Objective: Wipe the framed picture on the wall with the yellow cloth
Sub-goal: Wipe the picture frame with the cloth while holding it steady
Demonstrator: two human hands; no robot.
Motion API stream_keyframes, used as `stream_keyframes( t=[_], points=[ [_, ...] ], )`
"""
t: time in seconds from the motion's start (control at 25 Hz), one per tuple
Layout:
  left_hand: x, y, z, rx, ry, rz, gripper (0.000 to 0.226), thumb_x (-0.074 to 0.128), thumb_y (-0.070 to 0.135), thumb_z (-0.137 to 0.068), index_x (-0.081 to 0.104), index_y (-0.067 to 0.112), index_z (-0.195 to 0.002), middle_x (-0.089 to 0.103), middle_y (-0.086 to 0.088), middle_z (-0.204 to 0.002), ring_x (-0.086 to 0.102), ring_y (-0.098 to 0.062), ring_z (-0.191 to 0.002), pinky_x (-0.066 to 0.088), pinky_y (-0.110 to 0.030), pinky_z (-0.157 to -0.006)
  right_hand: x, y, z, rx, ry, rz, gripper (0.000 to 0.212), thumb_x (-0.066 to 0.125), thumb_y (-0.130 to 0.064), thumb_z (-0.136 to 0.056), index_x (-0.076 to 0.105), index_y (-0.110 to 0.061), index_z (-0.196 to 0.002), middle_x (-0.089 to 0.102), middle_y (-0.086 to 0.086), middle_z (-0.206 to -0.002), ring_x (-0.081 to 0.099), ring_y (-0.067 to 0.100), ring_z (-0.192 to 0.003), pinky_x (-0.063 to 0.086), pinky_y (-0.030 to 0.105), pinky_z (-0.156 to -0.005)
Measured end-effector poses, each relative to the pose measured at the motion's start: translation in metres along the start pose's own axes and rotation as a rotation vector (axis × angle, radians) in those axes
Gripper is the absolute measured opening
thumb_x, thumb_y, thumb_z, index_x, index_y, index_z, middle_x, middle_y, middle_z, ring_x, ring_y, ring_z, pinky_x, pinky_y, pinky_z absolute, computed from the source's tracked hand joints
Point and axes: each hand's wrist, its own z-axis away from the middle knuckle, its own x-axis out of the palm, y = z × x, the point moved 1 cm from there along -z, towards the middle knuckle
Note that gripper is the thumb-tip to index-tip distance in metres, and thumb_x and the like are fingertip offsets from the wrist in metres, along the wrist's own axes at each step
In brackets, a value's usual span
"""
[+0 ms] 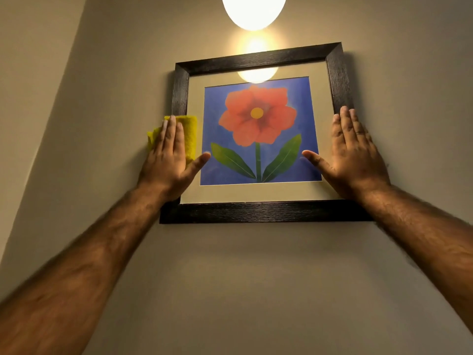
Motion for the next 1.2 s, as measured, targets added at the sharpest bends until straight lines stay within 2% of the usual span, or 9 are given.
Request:
stream_keyframes(
  t=[0.2, 0.28, 0.44, 0.56, 0.64, 0.8, 0.96, 1.08, 1.2],
  points=[
    [0.012, 0.000, 0.079, 0.036, -0.046, -0.023, 0.106, 0.009, 0.085, -0.087, -0.006, 0.010, -0.161, -0.016, -0.005, -0.171, -0.016, -0.017, -0.158, -0.003, -0.040, -0.128, -0.006, -0.002, 0.001, 0.009, -0.017, 0.000, 0.110, 0.023, -0.081, -0.088, 0.008, -0.001, -0.164, 0.000, 0.015, -0.174, 0.001, 0.027, -0.163, 0.006, 0.040, -0.131],
    [0.011, -0.002, 0.079, 0.045, -0.061, -0.044, 0.107, 0.008, 0.085, -0.087, -0.005, 0.008, -0.161, -0.013, -0.007, -0.171, -0.014, -0.019, -0.158, -0.002, -0.040, -0.128, -0.007, -0.003, 0.002, 0.011, -0.022, 0.005, 0.110, 0.023, -0.081, -0.089, 0.007, -0.001, -0.164, -0.001, 0.015, -0.174, 0.000, 0.027, -0.163, 0.006, 0.040, -0.131],
    [-0.004, 0.003, -0.009, -0.029, -0.028, 0.023, 0.122, -0.001, 0.093, -0.076, -0.002, 0.005, -0.161, -0.008, -0.013, -0.172, -0.008, -0.024, -0.159, -0.003, -0.041, -0.128, -0.005, -0.003, 0.003, 0.014, -0.014, 0.009, 0.110, 0.024, -0.080, -0.089, 0.008, -0.001, -0.164, 0.000, 0.015, -0.174, 0.000, 0.027, -0.163, 0.006, 0.039, -0.131],
    [-0.022, 0.001, -0.079, -0.077, -0.090, 0.049, 0.129, -0.001, 0.098, -0.068, -0.007, 0.009, -0.160, -0.012, -0.009, -0.172, -0.011, -0.022, -0.159, -0.004, -0.042, -0.127, -0.006, -0.002, 0.002, 0.013, -0.005, -0.013, 0.109, 0.026, -0.080, -0.089, 0.009, -0.002, -0.164, 0.001, 0.015, -0.174, 0.001, 0.026, -0.163, 0.007, 0.040, -0.132],
    [-0.025, -0.001, -0.093, -0.064, -0.116, 0.044, 0.129, 0.000, 0.098, -0.068, -0.008, 0.009, -0.160, -0.014, -0.008, -0.171, -0.012, -0.021, -0.158, -0.004, -0.043, -0.127, -0.005, -0.001, 0.002, 0.018, -0.001, -0.012, 0.109, 0.026, -0.080, -0.089, 0.008, -0.003, -0.164, 0.000, 0.014, -0.175, 0.000, 0.025, -0.163, 0.007, 0.040, -0.132],
    [-0.012, -0.004, -0.049, -0.021, -0.072, 0.077, 0.123, -0.002, 0.094, -0.073, -0.006, 0.008, -0.160, -0.012, -0.009, -0.171, -0.012, -0.021, -0.158, -0.004, -0.044, -0.129, -0.005, -0.001, 0.002, 0.010, -0.003, -0.012, 0.108, 0.025, -0.079, -0.089, 0.008, -0.003, -0.164, 0.000, 0.014, -0.175, 0.000, 0.026, -0.163, 0.007, 0.040, -0.132],
    [0.004, -0.003, 0.042, 0.041, -0.059, 0.043, 0.115, 0.000, 0.087, -0.081, -0.004, 0.005, -0.160, -0.012, -0.012, -0.171, -0.011, -0.024, -0.159, 0.000, -0.044, -0.130, -0.005, -0.001, 0.002, 0.010, -0.010, -0.020, 0.107, 0.027, -0.078, -0.090, 0.009, -0.002, -0.164, 0.001, 0.015, -0.174, 0.001, 0.026, -0.163, 0.008, 0.041, -0.132],
    [0.011, -0.001, 0.110, 0.064, -0.114, 0.036, 0.107, 0.005, 0.083, -0.087, -0.005, 0.006, -0.160, -0.015, -0.009, -0.171, -0.014, -0.021, -0.158, 0.000, -0.043, -0.130, -0.006, -0.001, 0.002, 0.011, -0.011, -0.024, 0.107, 0.027, -0.078, -0.090, 0.010, -0.001, -0.163, 0.002, 0.015, -0.174, 0.002, 0.027, -0.163, 0.009, 0.042, -0.132],
    [0.009, -0.003, 0.128, 0.058, -0.154, 0.026, 0.105, 0.005, 0.083, -0.087, -0.008, 0.009, -0.160, -0.018, -0.006, -0.170, -0.017, -0.018, -0.158, 0.001, -0.042, -0.130, -0.006, -0.002, 0.002, 0.009, -0.004, -0.039, 0.110, 0.025, -0.079, -0.088, 0.011, 0.000, -0.163, 0.003, 0.016, -0.174, 0.002, 0.028, -0.163, 0.008, 0.042, -0.132]
  ],
)
